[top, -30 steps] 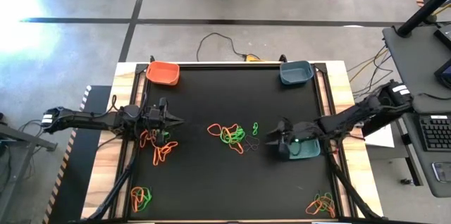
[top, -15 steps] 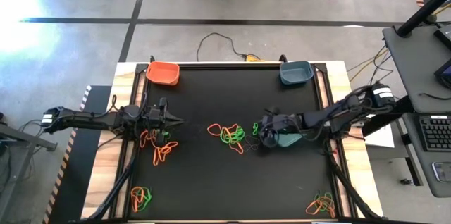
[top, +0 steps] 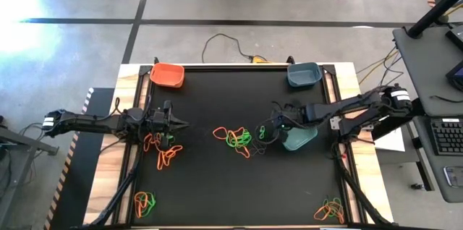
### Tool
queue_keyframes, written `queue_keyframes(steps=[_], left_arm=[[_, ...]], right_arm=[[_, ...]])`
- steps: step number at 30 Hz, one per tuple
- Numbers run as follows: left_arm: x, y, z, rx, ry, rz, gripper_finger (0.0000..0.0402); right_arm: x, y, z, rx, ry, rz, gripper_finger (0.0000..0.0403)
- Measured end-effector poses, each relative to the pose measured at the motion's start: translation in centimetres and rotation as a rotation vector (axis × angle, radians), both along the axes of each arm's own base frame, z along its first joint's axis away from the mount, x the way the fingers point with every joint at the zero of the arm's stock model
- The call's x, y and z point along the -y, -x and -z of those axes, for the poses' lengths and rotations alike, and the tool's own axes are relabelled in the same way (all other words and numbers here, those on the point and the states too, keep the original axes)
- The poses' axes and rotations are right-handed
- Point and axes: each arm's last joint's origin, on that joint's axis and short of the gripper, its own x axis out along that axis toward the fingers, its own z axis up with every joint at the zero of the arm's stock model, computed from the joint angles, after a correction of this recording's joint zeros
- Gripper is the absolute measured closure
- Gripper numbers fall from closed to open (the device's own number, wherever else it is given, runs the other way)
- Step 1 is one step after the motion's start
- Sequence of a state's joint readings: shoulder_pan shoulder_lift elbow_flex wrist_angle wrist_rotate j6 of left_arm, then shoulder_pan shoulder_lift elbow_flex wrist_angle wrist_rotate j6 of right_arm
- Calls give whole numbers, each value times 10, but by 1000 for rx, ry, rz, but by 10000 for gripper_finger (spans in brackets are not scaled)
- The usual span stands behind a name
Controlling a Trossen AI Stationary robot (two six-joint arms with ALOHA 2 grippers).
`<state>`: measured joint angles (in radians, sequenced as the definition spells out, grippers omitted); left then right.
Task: Sort rubber bands into baskets
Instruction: Adjust the green bin, then put the orange rubber band into the green bin
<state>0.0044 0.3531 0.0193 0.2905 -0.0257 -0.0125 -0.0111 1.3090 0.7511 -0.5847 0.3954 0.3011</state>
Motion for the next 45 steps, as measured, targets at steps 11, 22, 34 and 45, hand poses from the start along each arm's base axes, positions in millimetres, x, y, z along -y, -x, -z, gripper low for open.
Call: queue_keyframes(steps=[11, 22, 34, 45], left_arm=[[0, 0, 0, -1, 0, 1, 400], [0, 0, 0, -3, 0, 0, 400], [0, 0, 0, -3, 0, 0, 400], [0, 0, 1, -6, 0, 0, 400]], right_arm=[[15, 48, -18, -385, -33, 224, 179], [17, 45, -41, -391, -156, 259, 179], [15, 46, -16, -574, -236, 139, 179], [17, 62, -9, -766, -115, 361, 179]])
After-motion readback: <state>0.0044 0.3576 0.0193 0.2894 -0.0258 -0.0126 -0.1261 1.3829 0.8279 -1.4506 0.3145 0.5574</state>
